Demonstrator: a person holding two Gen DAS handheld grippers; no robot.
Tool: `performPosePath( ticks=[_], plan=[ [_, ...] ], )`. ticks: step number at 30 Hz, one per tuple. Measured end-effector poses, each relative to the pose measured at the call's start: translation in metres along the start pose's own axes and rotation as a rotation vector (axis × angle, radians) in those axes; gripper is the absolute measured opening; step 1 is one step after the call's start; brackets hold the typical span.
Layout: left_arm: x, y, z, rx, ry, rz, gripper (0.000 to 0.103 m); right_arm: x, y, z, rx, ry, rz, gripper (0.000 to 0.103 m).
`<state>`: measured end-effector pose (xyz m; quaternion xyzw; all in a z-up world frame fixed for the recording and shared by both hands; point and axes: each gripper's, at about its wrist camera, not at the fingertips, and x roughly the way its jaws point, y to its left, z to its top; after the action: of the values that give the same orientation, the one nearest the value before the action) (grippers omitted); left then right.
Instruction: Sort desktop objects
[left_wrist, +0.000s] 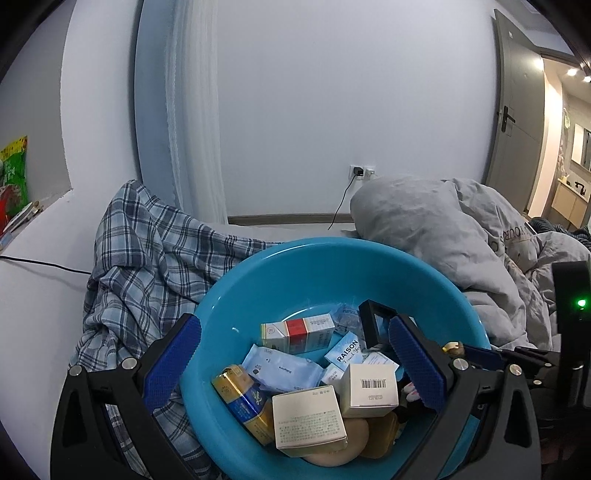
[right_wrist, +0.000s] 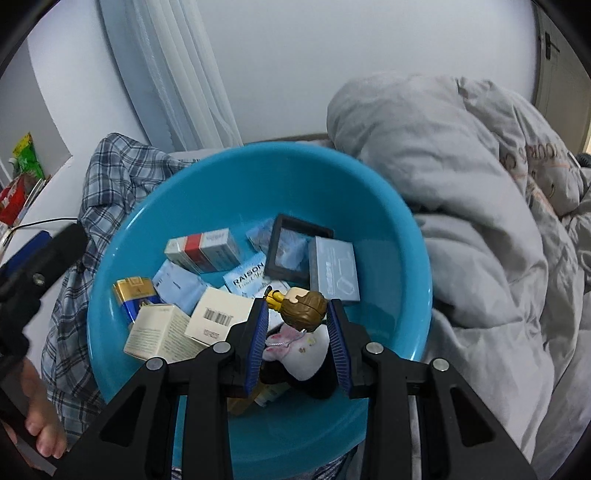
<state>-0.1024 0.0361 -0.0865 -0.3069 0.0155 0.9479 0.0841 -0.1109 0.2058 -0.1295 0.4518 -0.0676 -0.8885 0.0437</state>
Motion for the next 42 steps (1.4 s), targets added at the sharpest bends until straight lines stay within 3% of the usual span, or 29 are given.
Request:
performPosePath(
  ticks=[14,16,18,19,37,42],
  plan=[
    [-0.003,0.002,0.001,-0.009,-0.009,-0.011,0.103,0.002,0.004,0.0,-0.03,0.009,-0.038,0.032],
    [-0.004,0.001,0.002,-0.008,-0.012,-0.012,0.103,0.0,0.003,0.002,-0.026,0.001,-0.034,0.037],
    [-0.006,0.0,0.003,-0.004,-0.022,-0.013,0.103,-0.004,0.003,0.002,-0.025,-0.018,-0.033,0.059],
    [-0.007,0.0,0.003,-0.002,-0.026,-0.014,0.103,-0.006,0.003,0.002,-0.027,-0.029,-0.036,0.06],
    [-0.035,0.001,0.015,-0.01,-0.112,-0.023,0.103,-0.06,0.003,0.018,-0.022,-0.182,-0.053,0.061],
    [-0.055,-0.003,0.024,-0.009,-0.161,-0.034,0.103,-0.078,0.004,0.02,-0.02,-0.226,-0.054,0.068]
  ],
)
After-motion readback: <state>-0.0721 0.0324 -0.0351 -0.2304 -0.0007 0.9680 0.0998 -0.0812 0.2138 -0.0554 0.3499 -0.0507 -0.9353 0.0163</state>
